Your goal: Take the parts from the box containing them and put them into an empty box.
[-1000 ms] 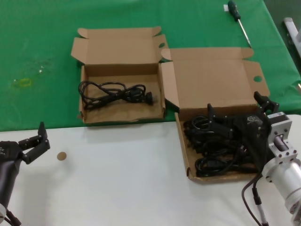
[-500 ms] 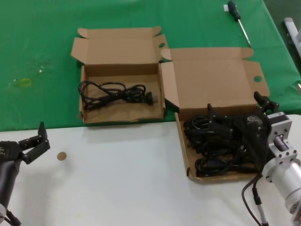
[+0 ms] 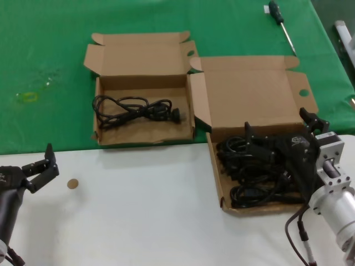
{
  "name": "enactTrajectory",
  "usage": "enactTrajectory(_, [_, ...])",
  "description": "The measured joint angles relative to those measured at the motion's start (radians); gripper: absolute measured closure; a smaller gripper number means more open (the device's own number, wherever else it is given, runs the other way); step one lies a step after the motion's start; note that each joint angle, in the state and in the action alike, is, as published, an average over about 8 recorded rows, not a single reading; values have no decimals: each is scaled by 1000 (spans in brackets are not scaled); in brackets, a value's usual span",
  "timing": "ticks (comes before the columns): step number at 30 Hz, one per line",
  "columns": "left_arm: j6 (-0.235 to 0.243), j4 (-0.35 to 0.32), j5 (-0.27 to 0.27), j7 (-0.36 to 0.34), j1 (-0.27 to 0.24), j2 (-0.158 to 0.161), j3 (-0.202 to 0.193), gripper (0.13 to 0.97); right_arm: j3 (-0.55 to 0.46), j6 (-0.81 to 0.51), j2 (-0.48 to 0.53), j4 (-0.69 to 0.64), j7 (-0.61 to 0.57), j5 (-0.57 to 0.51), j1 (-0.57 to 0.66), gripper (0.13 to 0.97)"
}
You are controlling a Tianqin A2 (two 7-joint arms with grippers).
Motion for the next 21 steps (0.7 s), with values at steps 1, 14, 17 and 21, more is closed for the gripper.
enactTrajectory(1, [0, 0, 0, 0, 0, 0, 0, 132, 0, 0, 0, 0, 0, 0, 0, 129])
enactTrajectory(14, [0, 0, 0, 0, 0, 0, 0, 132, 0, 0, 0, 0, 0, 0, 0, 129])
enactTrajectory(17, [0, 0, 0, 0, 0, 0, 0, 132, 0, 0, 0, 0, 0, 0, 0, 129])
enactTrajectory(21, [0, 0, 0, 0, 0, 0, 0, 132, 0, 0, 0, 0, 0, 0, 0, 129])
